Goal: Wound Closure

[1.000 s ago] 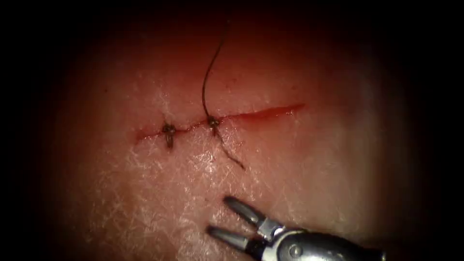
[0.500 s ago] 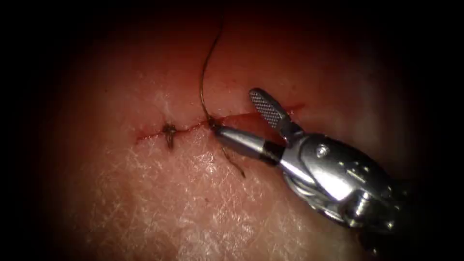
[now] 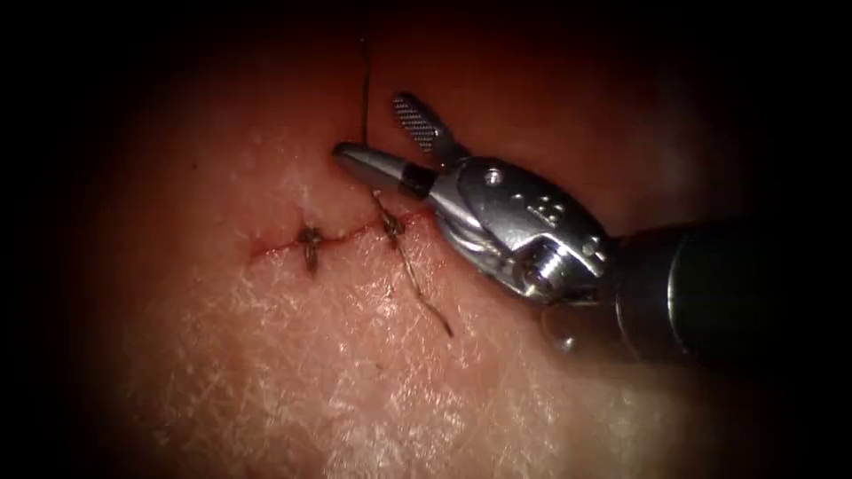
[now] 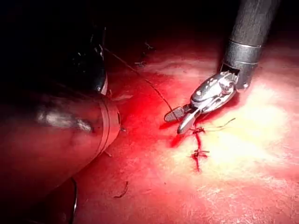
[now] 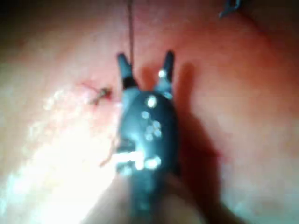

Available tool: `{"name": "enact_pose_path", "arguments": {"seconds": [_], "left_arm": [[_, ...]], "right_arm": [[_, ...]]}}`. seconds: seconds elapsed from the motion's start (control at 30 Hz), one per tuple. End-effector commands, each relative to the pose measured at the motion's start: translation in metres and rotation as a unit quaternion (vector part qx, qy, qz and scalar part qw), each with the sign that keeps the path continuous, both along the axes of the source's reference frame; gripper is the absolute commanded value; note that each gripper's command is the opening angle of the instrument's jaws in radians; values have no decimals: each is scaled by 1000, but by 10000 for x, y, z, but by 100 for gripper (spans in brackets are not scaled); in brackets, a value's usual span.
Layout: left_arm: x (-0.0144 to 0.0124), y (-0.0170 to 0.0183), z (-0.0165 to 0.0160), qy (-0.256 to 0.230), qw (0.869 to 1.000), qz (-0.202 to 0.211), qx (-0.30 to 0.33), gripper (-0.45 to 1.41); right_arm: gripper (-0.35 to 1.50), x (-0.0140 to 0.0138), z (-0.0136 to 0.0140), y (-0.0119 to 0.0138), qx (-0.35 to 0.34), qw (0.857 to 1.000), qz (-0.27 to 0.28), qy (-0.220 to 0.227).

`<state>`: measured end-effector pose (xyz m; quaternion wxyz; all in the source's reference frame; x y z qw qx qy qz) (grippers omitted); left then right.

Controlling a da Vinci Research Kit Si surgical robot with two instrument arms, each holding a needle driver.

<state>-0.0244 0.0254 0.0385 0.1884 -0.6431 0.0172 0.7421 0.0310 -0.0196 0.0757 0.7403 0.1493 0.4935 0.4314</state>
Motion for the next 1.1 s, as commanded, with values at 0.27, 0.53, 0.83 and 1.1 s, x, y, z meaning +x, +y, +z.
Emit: {"name": "enact_pose_path", "arguments": {"seconds": [0.27, 0.53, 0.83, 1.1], "left_arm": [[-16, -1, 6, -6, 1000, 2, -4, -45], [-25, -6, -4, -9, 1000, 3, -6, -45], [-33, -14, -19, -17, 1000, 8, -8, -45], [-40, -17, -21, -23, 1000, 9, -11, -45]], "right_arm": [[141, 19, -5, -8, 5, 1000, -22, 8], [143, 34, 2, -9, 9, 999, -34, 0], [140, 41, 12, -10, 9, 999, -53, -3], [72, 42, 10, -16, 13, 997, -74, 8]]}}
